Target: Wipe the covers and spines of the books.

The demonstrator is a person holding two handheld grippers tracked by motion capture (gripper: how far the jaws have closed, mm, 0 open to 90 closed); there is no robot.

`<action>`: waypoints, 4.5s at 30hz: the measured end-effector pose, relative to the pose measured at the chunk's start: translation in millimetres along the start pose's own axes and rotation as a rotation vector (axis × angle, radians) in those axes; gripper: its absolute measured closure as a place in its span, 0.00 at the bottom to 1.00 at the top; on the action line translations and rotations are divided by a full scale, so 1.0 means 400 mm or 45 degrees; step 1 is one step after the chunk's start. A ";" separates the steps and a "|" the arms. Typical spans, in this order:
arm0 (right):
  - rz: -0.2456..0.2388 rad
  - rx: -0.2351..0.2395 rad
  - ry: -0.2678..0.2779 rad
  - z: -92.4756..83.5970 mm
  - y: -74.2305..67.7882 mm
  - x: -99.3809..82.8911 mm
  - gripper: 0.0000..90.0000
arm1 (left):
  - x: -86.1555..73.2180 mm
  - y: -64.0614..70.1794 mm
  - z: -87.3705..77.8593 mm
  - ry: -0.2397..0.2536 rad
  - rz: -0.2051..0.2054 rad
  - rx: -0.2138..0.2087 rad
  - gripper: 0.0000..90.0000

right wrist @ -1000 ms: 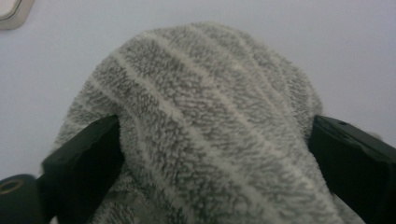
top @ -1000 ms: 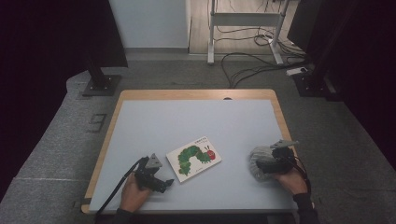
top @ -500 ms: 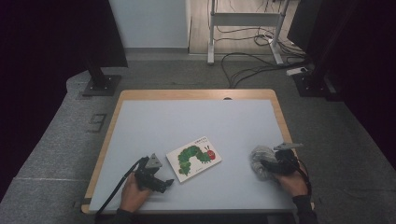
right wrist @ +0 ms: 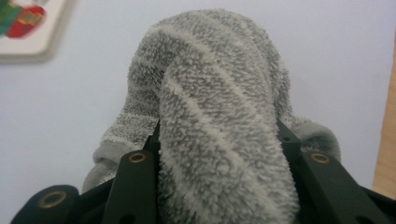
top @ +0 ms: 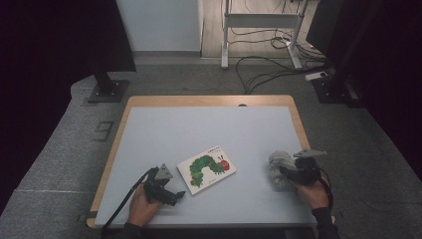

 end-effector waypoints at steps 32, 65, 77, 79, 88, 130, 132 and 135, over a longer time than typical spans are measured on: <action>-0.260 0.135 0.101 -0.013 -0.179 0.164 0.62 | 0.000 0.000 0.000 0.001 -0.001 0.000 0.00; -0.424 0.177 0.008 0.164 -0.323 0.231 0.62 | -0.001 0.001 0.000 0.003 -0.001 -0.001 0.00; -0.436 0.181 0.002 0.180 -0.331 0.224 0.62 | -0.001 0.001 0.000 0.003 -0.001 0.000 0.00; -0.454 0.175 0.002 0.180 -0.335 0.225 0.62 | -0.001 0.001 0.000 0.003 -0.001 0.000 0.00; -0.489 0.181 -0.009 0.179 -0.356 0.228 0.62 | -0.001 0.001 -0.001 0.002 -0.002 0.001 0.00; -0.683 0.366 -0.014 0.189 -0.551 0.235 0.61 | -0.041 -0.029 -0.022 -0.001 -0.052 0.028 0.00; -0.691 0.370 -0.017 0.188 -0.561 0.235 0.61 | -0.041 -0.029 -0.022 -0.001 -0.051 0.028 0.00; -0.716 0.380 -0.017 0.188 -0.575 0.234 0.61 | -0.041 -0.029 -0.022 -0.001 -0.052 0.028 0.00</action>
Point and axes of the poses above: each handheld gripper's, and its own axes: z roughly forward along the jaws, x roughly out of its top, y roughly to its right, the point moved 2 cm from there along z, roughly forward along the jaws, and after that the axes turned 14 degrees about -y, right-handed, at the moved point
